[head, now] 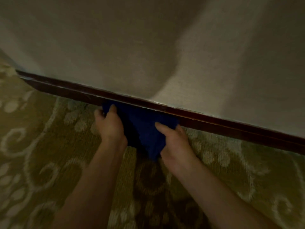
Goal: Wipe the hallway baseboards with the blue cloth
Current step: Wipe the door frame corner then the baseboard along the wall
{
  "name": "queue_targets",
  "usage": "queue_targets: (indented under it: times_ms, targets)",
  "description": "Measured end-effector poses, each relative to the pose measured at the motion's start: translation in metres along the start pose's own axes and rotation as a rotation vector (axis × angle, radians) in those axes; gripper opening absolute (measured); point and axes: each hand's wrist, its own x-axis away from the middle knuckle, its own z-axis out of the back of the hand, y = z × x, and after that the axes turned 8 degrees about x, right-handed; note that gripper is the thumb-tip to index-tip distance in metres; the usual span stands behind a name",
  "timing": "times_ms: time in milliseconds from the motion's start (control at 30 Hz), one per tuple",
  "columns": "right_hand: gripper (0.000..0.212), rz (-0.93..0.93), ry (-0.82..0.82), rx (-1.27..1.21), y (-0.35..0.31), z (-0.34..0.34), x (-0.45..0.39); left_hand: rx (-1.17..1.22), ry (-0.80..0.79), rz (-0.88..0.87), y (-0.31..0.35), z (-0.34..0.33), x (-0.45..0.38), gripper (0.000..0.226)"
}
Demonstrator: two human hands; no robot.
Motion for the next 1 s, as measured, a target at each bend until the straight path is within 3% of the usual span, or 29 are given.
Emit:
queue_targets:
  times_ms: [100, 167, 267, 367, 500, 600, 733, 833, 900, 1000]
  targets:
    - [0.032, 0.131, 0.266, -0.12, -0.013, 0.035, 0.0, -0.067, -0.164, 0.09, -0.027, -0.014, 0.031, 0.026]
    - [0.041, 0.132, 0.358, -0.193, -0.017, 0.059, -0.003, -0.116, -0.27, 0.142, -0.038, -0.017, 0.043, 0.007]
    - [0.041, 0.097, 0.339, -0.102, -0.016, 0.061, 0.003, -0.055, -0.227, 0.155, -0.029, -0.001, 0.041, 0.004]
    - [0.033, 0.077, 0.153, 0.004, -0.001, 0.034, 0.011, 0.02, -0.124, 0.075, 0.002, 0.018, 0.022, 0.006]
    - [0.034, 0.041, 0.025, 0.037, 0.016, 0.003, 0.015, -0.116, -0.112, -0.013, 0.033, 0.008, 0.0, 0.007]
    - [0.031, 0.092, 0.083, 0.009, 0.005, 0.005, 0.018, -0.138, 0.008, -0.128, 0.017, -0.011, 0.005, 0.006]
    - [0.028, 0.26, 0.288, 0.096, -0.027, 0.038, 0.023, -0.285, 0.15, -0.275, -0.023, -0.047, 0.048, 0.007]
    - [0.027, 0.409, 0.409, 0.267, -0.037, 0.062, 0.023, -0.52, -0.067, -0.45, -0.052, -0.056, 0.09, 0.005]
    - [0.029, 0.397, 0.445, 0.282, -0.032, 0.07, 0.021, -0.66, -0.219, -0.471, -0.053, -0.043, 0.083, 0.003]
    - [0.026, 0.248, 0.377, 0.188, -0.009, 0.064, 0.014, -0.645, -0.11, -0.475, -0.028, -0.018, 0.045, 0.024]
